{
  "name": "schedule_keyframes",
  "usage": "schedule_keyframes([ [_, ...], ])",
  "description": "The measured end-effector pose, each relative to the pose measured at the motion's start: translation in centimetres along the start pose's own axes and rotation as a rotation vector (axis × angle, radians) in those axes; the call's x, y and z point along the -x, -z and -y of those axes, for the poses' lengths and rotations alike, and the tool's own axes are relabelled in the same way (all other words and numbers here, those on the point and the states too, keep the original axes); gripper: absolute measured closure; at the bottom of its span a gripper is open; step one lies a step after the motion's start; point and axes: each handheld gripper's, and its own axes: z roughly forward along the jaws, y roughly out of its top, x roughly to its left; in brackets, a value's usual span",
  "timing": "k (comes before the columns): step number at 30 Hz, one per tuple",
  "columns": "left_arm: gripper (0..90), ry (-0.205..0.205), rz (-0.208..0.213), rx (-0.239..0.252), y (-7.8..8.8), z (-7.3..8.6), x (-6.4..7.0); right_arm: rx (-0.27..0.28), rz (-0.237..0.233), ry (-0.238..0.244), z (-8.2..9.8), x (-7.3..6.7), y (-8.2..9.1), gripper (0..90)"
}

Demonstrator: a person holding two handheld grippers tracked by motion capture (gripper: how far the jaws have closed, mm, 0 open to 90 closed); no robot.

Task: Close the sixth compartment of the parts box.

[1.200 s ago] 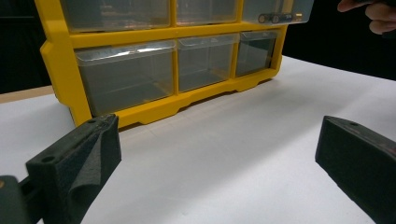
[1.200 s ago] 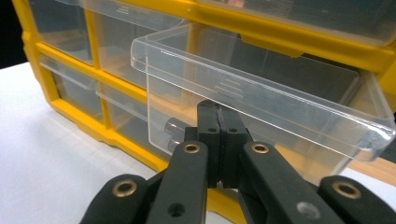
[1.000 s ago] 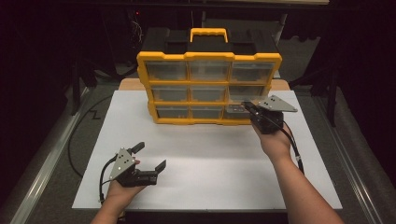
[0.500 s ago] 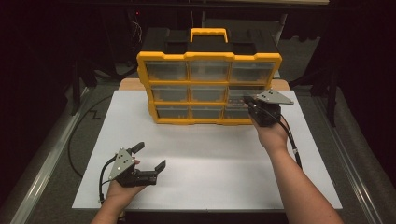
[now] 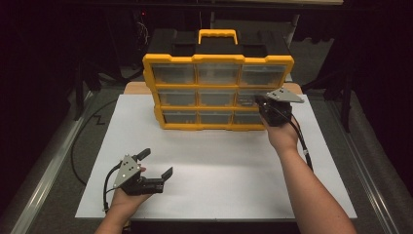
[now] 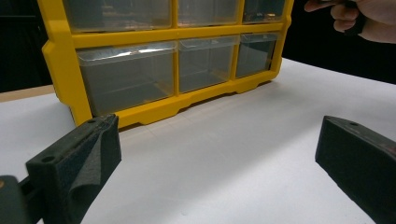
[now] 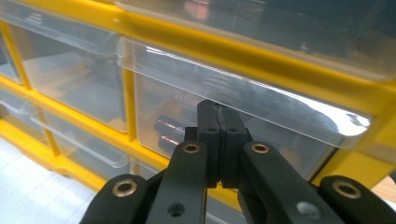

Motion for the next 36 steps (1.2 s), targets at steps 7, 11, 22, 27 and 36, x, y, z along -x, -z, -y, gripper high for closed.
schedule_keyframes([
  [7,1.3,0.001,-0.001,0.000,-0.1,0.0,0.0,0.001,-0.001,0.011,0.0,0.1,-0.1,90.0],
  [11,1.3,0.000,-0.003,0.000,-0.1,0.0,0.0,-0.011,0.001,0.015,0.1,0.0,0.1,90.0],
  [22,1.3,-0.002,-0.006,0.000,-0.2,0.0,0.0,-0.011,-0.062,0.019,0.7,-0.4,1.7,74.8],
  [27,1.3,-0.004,-0.006,-0.003,-0.2,0.0,0.0,-0.022,-0.106,0.005,1.4,-0.7,2.4,67.3],
  [36,1.3,-0.009,-0.010,-0.006,-0.2,0.0,0.0,-0.034,-0.166,0.001,3.4,-1.6,4.3,47.0],
])
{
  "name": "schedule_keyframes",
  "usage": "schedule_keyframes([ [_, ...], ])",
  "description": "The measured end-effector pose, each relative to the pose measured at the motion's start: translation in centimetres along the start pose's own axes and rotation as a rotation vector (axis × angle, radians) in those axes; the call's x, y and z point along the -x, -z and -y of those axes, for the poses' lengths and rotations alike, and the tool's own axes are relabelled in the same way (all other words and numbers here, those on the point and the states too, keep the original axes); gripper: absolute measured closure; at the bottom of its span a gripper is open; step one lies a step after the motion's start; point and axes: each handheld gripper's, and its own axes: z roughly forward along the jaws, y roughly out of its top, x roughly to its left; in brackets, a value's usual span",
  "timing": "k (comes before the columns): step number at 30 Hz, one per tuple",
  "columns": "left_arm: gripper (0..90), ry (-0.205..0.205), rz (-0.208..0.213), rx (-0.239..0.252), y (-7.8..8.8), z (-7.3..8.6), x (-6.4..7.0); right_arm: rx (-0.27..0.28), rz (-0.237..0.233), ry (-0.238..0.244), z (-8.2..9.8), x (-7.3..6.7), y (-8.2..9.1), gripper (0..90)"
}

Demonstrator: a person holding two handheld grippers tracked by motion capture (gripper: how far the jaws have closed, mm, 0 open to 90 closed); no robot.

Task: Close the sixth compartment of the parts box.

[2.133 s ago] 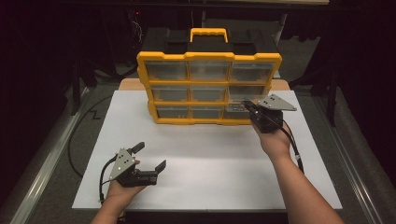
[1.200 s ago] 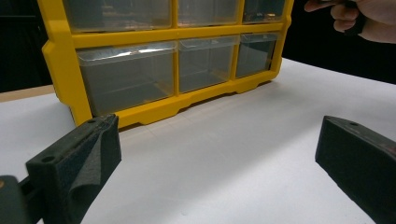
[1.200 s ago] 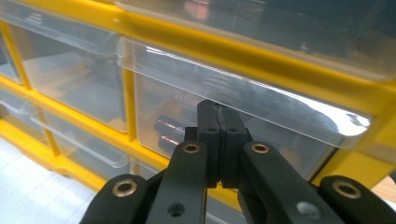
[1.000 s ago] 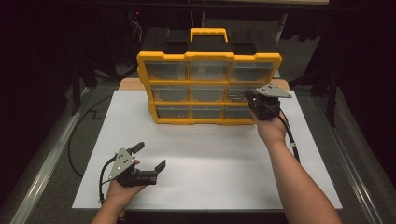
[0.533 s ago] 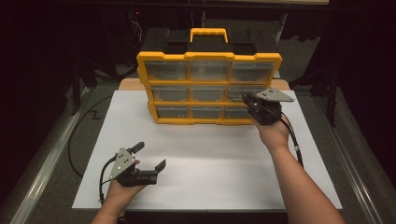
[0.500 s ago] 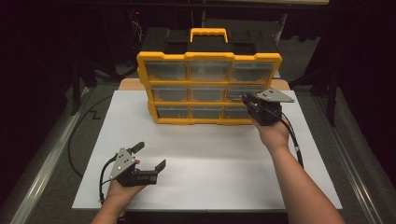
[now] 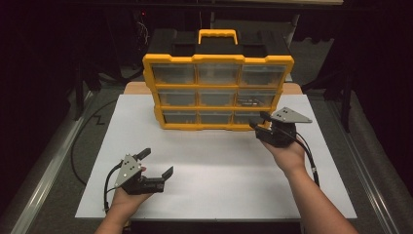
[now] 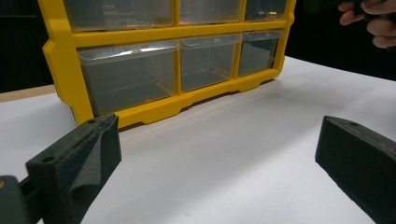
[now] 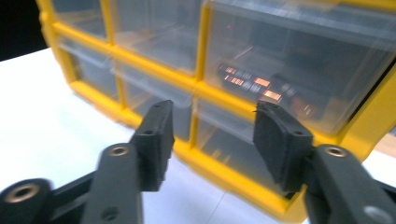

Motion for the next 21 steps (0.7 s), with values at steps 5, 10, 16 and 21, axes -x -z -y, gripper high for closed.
schedule_keyframes([
  [5,1.3,0.002,-0.004,0.000,0.0,0.0,0.0,0.006,-0.056,-0.001,1.6,-0.5,1.1,34.0],
  [10,1.3,0.001,-0.005,-0.001,0.0,0.0,0.0,0.006,-0.077,-0.019,3.9,-0.9,2.5,24.5],
  [16,1.3,0.000,-0.006,-0.002,0.0,0.0,0.0,-0.002,-0.065,-0.021,6.7,-0.8,4.0,16.5],
  [21,1.3,0.003,-0.009,-0.005,-0.1,0.1,-0.1,-0.022,-0.063,-0.026,8.4,-0.4,5.6,13.9],
])
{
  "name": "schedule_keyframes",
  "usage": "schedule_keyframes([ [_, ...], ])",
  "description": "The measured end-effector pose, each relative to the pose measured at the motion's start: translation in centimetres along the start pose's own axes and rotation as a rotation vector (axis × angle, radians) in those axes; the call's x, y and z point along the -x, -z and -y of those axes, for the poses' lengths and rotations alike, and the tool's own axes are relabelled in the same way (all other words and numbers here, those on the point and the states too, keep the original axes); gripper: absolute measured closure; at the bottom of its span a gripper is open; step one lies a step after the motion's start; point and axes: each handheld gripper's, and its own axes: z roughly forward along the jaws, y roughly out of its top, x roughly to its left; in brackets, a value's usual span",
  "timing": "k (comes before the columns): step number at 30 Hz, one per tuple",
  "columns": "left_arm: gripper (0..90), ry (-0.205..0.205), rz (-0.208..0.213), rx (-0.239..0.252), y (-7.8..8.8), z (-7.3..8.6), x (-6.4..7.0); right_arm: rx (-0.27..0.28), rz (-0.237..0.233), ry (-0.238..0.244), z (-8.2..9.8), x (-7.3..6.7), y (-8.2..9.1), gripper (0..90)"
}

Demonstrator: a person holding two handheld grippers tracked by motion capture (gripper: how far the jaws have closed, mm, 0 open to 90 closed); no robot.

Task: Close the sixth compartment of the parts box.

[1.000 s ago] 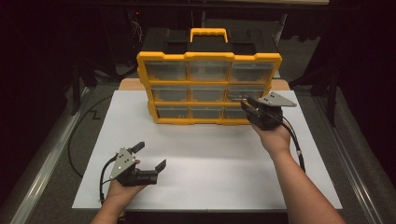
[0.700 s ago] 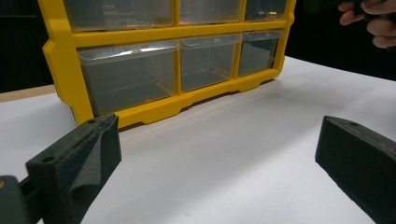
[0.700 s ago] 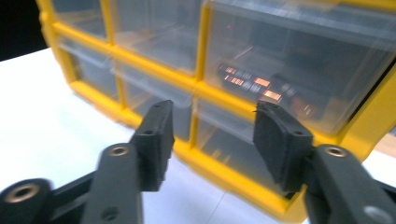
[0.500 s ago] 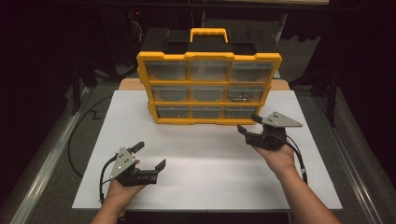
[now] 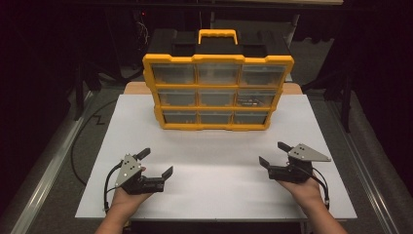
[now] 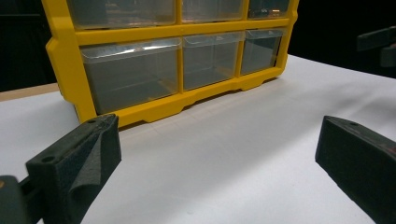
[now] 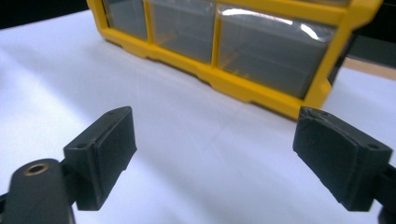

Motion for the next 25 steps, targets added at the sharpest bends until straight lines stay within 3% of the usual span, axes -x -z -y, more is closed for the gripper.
schedule_keyframes([
  [6,1.3,-0.002,-0.009,-0.016,-0.3,0.1,-0.1,0.005,0.034,-0.013,1.1,0.5,1.7,1.3],
  [9,1.3,-0.004,-0.021,-0.023,-0.5,0.1,-0.1,0.023,0.032,-0.006,1.5,0.6,2.2,1.2],
  [12,1.3,0.005,-0.040,-0.024,-0.6,0.1,-0.2,0.008,0.040,0.037,2.0,0.5,2.0,1.2],
  [19,1.3,0.006,-0.051,-0.022,-0.2,0.1,0.0,0.018,0.014,0.028,2.3,0.1,1.7,1.2],
  [25,1.2,0.012,-0.044,-0.012,0.1,0.0,0.0,0.035,0.023,0.028,2.1,-0.3,1.9,1.1],
])
